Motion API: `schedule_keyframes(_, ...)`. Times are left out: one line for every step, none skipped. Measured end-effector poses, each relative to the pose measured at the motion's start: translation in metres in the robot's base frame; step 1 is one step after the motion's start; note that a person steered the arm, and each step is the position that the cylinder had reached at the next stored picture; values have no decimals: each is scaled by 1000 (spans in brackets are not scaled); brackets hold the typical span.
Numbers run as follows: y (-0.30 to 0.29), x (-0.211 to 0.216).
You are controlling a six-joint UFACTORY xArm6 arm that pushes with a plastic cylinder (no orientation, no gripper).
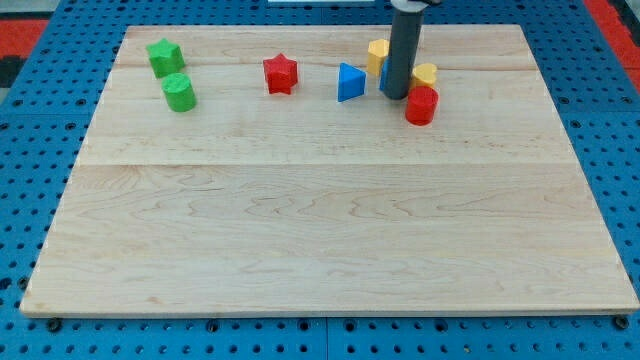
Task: Put the heart at the top right side of red circle
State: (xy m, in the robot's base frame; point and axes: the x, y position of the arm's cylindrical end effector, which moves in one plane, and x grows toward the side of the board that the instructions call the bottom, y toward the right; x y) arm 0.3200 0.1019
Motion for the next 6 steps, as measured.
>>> schedule_keyframes(32, -42)
schedule_keyframes(24, -42)
schedule_keyframes(37, -40)
schedule_keyframes(65, -52)
schedule_keyframes(70, -94)
schedule_keyframes(65, -125)
